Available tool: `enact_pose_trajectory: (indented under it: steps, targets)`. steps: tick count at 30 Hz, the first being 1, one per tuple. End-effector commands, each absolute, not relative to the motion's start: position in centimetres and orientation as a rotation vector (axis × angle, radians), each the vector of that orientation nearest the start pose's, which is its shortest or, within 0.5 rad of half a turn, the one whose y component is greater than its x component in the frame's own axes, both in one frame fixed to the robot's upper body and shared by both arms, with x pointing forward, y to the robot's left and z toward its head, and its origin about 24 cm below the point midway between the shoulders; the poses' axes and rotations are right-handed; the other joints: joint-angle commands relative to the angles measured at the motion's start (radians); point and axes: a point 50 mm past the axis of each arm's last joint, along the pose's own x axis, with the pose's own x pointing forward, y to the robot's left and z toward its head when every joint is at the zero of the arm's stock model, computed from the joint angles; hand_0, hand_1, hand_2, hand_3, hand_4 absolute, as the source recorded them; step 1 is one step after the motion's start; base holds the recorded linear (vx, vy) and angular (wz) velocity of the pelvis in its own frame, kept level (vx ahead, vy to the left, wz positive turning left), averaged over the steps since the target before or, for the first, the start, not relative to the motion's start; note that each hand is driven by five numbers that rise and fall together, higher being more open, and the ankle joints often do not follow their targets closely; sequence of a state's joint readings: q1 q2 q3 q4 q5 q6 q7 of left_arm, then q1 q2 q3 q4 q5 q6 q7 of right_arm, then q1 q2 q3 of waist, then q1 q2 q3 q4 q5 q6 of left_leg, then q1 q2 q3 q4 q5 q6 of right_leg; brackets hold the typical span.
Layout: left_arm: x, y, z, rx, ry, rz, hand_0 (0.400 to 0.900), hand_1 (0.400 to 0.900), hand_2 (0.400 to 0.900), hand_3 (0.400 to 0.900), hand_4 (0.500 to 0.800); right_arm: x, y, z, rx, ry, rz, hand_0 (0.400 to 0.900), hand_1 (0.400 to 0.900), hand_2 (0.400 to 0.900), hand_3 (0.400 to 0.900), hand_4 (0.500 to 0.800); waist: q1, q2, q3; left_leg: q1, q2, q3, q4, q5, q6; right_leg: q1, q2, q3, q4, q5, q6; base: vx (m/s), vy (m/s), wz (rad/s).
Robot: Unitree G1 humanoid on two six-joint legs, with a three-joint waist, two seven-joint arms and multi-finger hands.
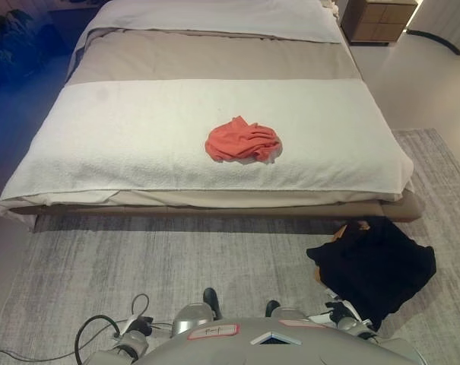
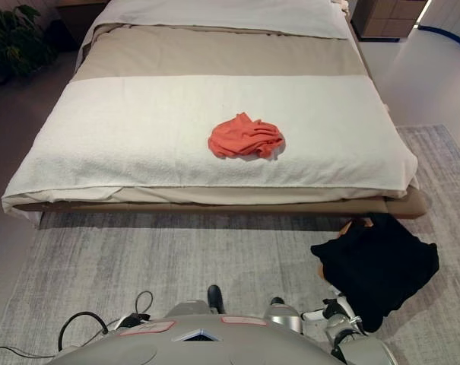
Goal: Put the clothes on the bed into the basket.
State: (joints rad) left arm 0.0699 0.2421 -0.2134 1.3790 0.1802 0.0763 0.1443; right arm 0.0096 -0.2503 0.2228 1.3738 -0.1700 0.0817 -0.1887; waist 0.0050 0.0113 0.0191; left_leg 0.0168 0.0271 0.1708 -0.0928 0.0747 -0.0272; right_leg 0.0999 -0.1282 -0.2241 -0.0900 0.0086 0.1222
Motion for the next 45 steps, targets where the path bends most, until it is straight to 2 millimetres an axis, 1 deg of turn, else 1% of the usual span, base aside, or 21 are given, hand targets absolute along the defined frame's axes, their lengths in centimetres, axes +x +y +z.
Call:
enact_pose_trajectory:
  steps: [1,9,13,17,31,40,43,45]
  targets:
    - [2.7,25.7,-16.6,0.624,1.521,0.055,0.900,0.900,0.900,0.900,0.800,7.1,-26.0,-16.0,-0.717,1.372,-0.064,0.900,0.900,0.900,0.900,0.800,0.008,-0.007,0.041,0.037,-0.010,-0.112,0.006,-0.062,-0.026,-0.034,0.027,0.046,0.003,0.035,-0.003,0.00,0.000,0.00]
    - [2.5,25.5,-16.7,0.604,1.529,0.054,0.900,0.900,0.900,0.900,0.800,6.8,-25.9,-16.1,-0.717,1.381,-0.050,0.900,0.900,0.900,0.900,0.800,0.009,-0.012,0.041,0.038,-0.006,-0.110,0.006,-0.064,-0.028,-0.032,0.028,0.042,0.003,0.033,-0.003,0.00,0.000,0.00]
    - [3.5,25.4,-16.6,0.584,1.509,0.059,0.900,0.900,0.900,0.900,0.800,7.0,-26.0,-16.0,-0.727,1.384,-0.040,0.900,0.900,0.900,0.900,0.800,0.004,-0.013,0.039,0.042,-0.005,-0.110,0.006,-0.065,-0.029,-0.031,0.029,0.046,0.003,0.033,-0.003,0.00,0.000,-0.01]
    - [3.8,25.3,-16.7,0.582,1.502,0.051,0.900,0.900,0.900,0.900,0.800,7.2,-26.0,-16.0,-0.730,1.381,-0.033,0.900,0.900,0.900,0.900,0.800,0.003,-0.012,0.040,0.041,-0.004,-0.108,0.006,-0.065,-0.029,-0.033,0.029,0.046,0.003,0.033,-0.004,0.00,0.000,0.00]
    - [3.5,25.4,-16.6,0.587,1.510,0.052,0.900,0.900,0.900,0.900,0.800,7.2,-26.1,-15.9,-0.738,1.380,-0.036,0.900,0.900,0.900,0.900,0.800,-0.005,-0.006,0.043,0.048,-0.003,-0.105,0.006,-0.070,-0.030,-0.030,0.032,0.051,0.003,0.030,-0.006,0.00,-0.001,-0.01]
    - [4.0,25.5,-16.6,0.591,1.496,0.061,0.900,0.900,0.900,0.900,0.800,8.0,-26.3,-15.7,-0.745,1.357,-0.049,0.900,0.900,0.900,0.900,0.800,-0.005,-0.004,0.050,0.044,-0.002,-0.099,0.006,-0.070,-0.029,-0.039,0.030,0.054,0.003,0.032,-0.004,0.01,-0.005,-0.03]
    - [4.3,25.7,-16.5,0.597,1.491,0.063,0.900,0.900,0.900,0.900,0.800,8.4,-26.5,-15.6,-0.751,1.345,-0.052,0.900,0.900,0.900,0.900,0.800,-0.009,0.000,0.056,0.039,0.000,-0.097,0.006,-0.068,-0.030,-0.043,0.034,0.058,0.006,0.032,-0.009,0.00,-0.019,-0.03]
    - [4.5,26.0,-16.4,0.606,1.488,0.066,0.900,0.900,0.900,0.900,0.800,9.2,-26.6,-15.4,-0.751,1.322,-0.059,0.900,0.900,0.900,0.900,0.800,-0.013,0.004,0.067,0.035,0.006,-0.098,0.006,-0.066,-0.032,-0.056,0.038,0.063,0.023,0.026,-0.017,-0.01,-0.060,-0.06]
